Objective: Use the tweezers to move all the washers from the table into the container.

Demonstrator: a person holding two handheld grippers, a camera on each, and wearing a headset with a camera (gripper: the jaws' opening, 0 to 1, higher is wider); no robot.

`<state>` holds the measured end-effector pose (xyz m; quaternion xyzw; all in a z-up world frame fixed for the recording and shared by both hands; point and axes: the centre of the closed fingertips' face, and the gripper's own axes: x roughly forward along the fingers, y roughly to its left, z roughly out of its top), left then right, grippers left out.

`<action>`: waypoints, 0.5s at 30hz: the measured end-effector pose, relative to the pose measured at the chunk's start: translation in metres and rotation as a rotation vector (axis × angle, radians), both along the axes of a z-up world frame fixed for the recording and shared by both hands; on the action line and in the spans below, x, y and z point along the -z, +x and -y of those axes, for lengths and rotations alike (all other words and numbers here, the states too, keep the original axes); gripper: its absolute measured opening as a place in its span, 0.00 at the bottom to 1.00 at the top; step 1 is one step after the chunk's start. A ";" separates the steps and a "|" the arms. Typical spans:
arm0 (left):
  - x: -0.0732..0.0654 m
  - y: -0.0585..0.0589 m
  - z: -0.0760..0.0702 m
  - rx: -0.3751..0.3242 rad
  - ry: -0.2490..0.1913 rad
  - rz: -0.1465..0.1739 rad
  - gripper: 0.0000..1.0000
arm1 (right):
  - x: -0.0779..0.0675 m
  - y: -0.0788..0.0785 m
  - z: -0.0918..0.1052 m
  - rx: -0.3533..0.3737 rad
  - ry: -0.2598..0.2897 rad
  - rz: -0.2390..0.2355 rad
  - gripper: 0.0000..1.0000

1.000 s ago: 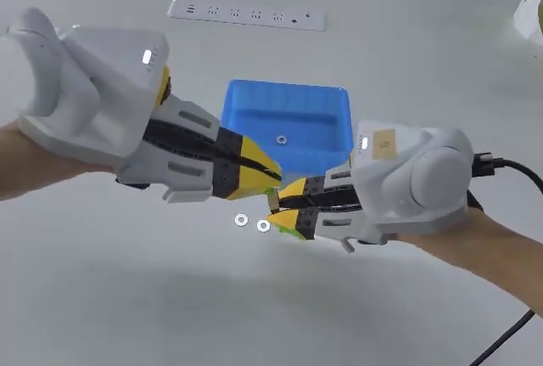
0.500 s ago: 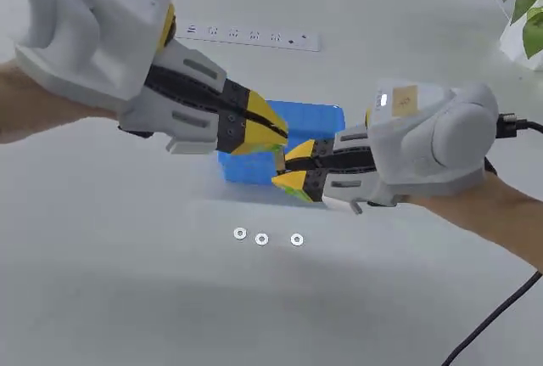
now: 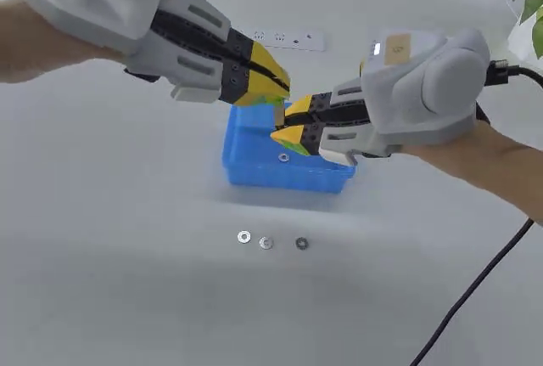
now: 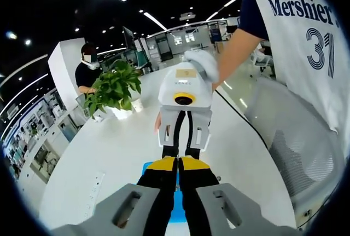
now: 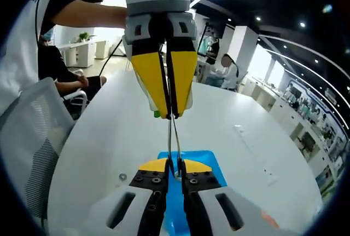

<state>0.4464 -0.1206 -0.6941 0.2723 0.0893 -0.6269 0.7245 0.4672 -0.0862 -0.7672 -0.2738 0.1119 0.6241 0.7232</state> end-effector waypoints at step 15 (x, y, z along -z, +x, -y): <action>0.042 0.029 0.001 -0.026 0.024 -0.073 0.05 | 0.044 0.025 0.002 0.016 -0.046 -0.069 0.10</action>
